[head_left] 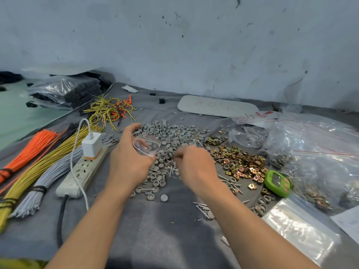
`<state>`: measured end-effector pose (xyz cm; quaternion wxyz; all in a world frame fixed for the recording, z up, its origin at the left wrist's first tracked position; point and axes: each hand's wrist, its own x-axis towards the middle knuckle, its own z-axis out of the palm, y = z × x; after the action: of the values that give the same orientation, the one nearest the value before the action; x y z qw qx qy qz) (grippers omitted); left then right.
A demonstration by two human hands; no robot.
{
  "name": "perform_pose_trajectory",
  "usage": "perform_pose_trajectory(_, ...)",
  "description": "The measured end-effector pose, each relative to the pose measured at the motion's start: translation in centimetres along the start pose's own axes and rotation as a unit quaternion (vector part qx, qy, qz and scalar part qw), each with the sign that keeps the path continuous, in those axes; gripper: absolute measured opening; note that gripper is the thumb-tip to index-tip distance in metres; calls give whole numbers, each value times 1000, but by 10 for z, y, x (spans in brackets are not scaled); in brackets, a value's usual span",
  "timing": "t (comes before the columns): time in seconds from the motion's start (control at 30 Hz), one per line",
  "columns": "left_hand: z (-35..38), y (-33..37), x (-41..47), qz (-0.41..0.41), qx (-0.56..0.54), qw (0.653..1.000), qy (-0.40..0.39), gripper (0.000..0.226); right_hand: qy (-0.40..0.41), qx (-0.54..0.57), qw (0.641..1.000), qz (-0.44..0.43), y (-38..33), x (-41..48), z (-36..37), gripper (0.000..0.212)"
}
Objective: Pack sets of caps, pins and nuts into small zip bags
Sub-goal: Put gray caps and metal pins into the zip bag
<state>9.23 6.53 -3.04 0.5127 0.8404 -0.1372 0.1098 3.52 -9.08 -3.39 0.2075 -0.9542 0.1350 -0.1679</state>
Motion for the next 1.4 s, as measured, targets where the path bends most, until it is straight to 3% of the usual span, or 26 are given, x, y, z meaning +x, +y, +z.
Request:
perform_pose_trajectory(0.1, 7, 3, -5, 12, 26, 999, -46, 83, 73, 254, 964, 39, -5, 0, -19, 10)
perform_pose_trajectory(0.17, 14, 8, -9, 21, 39, 996, -84, 80, 85, 336, 938, 28, -7, 0, -27, 10)
perform_pose_trajectory(0.37, 21, 14, -12, 42, 12, 993, -113, 73, 16, 323, 946, 6, -15, -1, -19, 20)
perform_pose_trajectory(0.5, 17, 10, -10, 36, -17, 995, -93, 79, 73, 348, 934, 26, -9, 4, -25, 16)
perform_pose_trajectory(0.6, 11, 5, -7, 18, -52, 995, -86, 84, 88, 273, 955, 80, 0, 4, -27, 15)
perform_pose_trajectory(0.7, 5, 1, -3, -16, -108, 992, -66, 84, -65, 53, 993, 89, 3, 3, -15, 15)
perform_pose_trajectory(0.8, 4, 1, -2, -37, -161, 985, -42, 80, -126, -103, 985, 51, 0, -4, 0, 20)
perform_pose_trajectory(0.9, 5, 2, -1, -48, -197, 979, -35, 79, -108, -154, 982, 15, 0, -8, 4, 25)
perform_pose_trajectory(0.97, 5, 2, -1, -50, -196, 978, -40, 78, -96, -175, 980, 8, -1, -7, 5, 16)
perform_pose_trajectory(1.03, 5, 2, -1, -48, -193, 979, -45, 78, -92, -194, 977, 13, -3, -7, 5, 8)
perform_pose_trajectory(1.17, 5, 4, -3, -42, -163, 985, -49, 78, -87, -198, 976, 42, -5, -9, 0, 12)
perform_pose_trajectory(1.23, 6, 5, -6, -17, -109, 992, -59, 78, -50, -130, 988, 70, -3, -5, -8, 8)
perform_pose_trajectory(1.3, 9, 9, -11, 16, -47, 995, -82, 77, 1, 39, 995, 89, -3, 0, -20, 21)
perform_pose_trajectory(1.4, 16, 17, -16, 38, 26, 992, -113, 80, 67, 241, 967, 49, -6, 0, -41, 30)
